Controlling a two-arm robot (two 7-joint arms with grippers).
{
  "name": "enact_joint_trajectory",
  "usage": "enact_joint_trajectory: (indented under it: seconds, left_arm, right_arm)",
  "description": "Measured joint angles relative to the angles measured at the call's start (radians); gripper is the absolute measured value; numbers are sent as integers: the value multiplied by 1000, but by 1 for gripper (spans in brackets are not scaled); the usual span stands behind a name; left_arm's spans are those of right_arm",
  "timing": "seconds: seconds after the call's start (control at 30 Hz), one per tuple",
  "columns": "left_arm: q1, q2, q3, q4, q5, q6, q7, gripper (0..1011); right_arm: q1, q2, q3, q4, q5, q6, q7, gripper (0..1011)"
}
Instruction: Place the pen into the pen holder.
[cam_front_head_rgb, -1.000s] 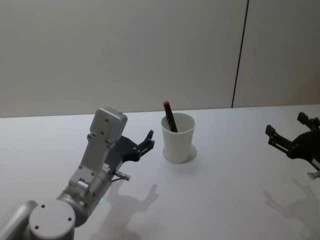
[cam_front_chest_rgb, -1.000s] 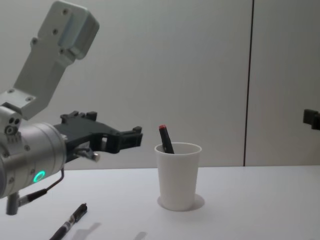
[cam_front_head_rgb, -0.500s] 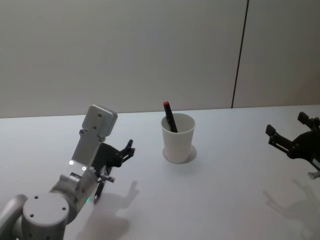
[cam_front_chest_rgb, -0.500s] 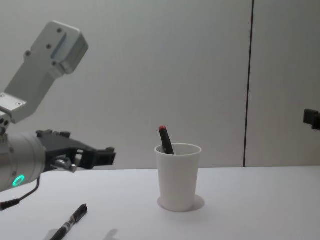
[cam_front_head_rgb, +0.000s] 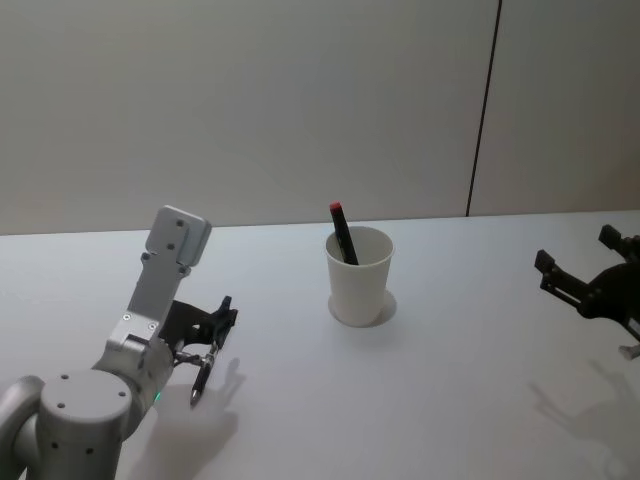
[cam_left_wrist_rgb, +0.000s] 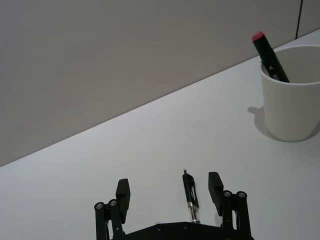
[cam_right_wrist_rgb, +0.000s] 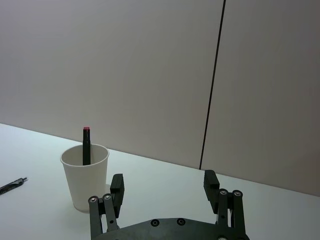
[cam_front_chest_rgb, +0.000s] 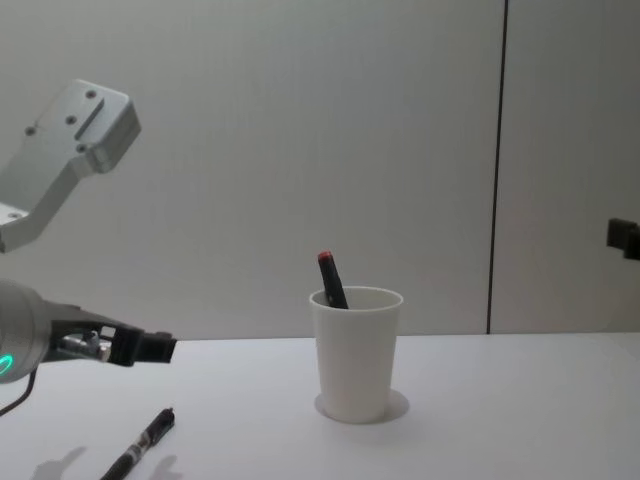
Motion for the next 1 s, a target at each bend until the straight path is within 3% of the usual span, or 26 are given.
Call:
enact_joint_trajectory:
  seconds: [0.43, 1.0]
  left_arm:
    - [3, -22, -26, 5, -61, 100, 65, 1003]
    - [15, -64, -45, 31, -151, 122, 114, 1003]
  right_arm:
    - [0, 0, 0, 0, 0, 0, 0, 1002]
    - [0, 0, 0, 0, 0, 0, 0, 1002]
